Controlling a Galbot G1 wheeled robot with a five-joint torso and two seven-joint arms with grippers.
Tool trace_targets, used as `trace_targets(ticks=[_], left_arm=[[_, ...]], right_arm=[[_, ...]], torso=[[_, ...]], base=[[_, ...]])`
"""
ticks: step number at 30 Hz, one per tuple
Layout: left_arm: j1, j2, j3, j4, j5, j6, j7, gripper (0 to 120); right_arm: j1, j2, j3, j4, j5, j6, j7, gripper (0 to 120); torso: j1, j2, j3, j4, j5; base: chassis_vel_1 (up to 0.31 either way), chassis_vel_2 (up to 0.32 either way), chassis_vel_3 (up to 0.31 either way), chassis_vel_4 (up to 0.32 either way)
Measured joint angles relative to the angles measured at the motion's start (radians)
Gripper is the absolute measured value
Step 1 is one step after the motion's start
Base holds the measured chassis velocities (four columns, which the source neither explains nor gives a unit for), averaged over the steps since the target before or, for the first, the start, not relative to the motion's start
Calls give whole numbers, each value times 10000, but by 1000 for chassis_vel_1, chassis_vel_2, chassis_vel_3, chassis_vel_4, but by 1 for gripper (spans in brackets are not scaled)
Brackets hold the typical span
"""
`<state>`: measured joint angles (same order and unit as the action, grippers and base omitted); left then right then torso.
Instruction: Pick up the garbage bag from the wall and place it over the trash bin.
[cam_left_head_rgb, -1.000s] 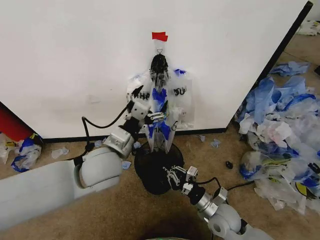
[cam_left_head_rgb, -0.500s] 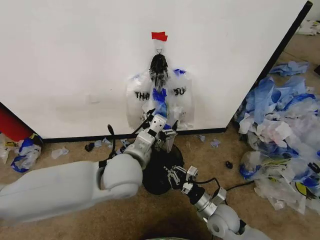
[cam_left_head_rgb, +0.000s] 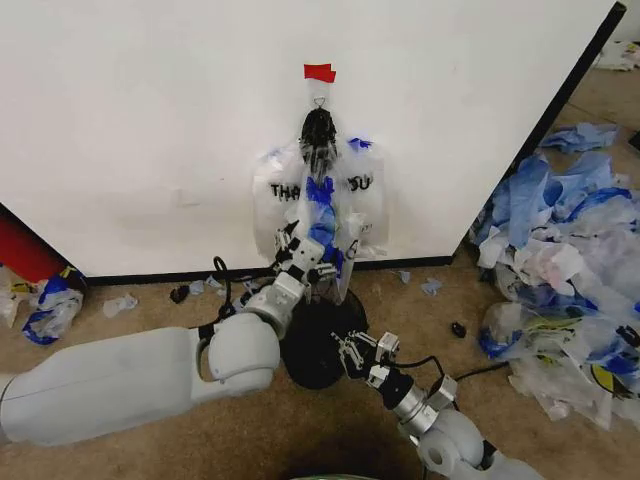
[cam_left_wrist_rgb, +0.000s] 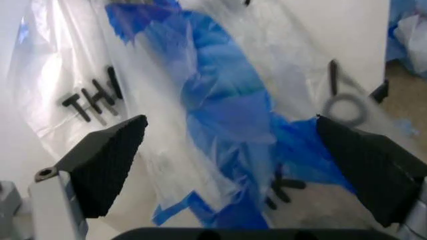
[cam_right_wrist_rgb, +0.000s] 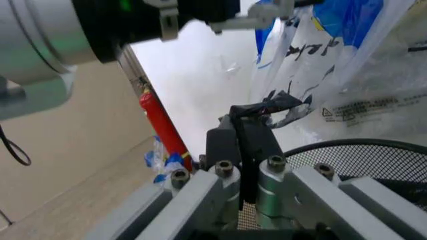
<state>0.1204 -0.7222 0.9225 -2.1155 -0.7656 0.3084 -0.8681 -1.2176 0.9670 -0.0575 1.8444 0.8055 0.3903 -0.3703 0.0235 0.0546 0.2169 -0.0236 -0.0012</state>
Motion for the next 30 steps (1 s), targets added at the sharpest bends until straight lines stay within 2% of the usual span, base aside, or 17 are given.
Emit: trace_targets(ticks=[10,23,30], left_arm=[[-100,10,-73,491,341,-70,11,100],[167,92,-168,681,747,-285,-21,99],[229,348,-250,709,1108,-238,-107,98]], right_arm=[[-247,-51,151,133,-10,41,-67,0],[-485,-29,304,184,-74,107,-137,0],[-488,5,302,184,-89,113,-153,0]], torso=[[0,0,0,-1,-1],[0,0,0,0,0],[0,0,0,1,0]], base=[[0,0,0,0],[0,0,0,0],[0,0,0,0]])
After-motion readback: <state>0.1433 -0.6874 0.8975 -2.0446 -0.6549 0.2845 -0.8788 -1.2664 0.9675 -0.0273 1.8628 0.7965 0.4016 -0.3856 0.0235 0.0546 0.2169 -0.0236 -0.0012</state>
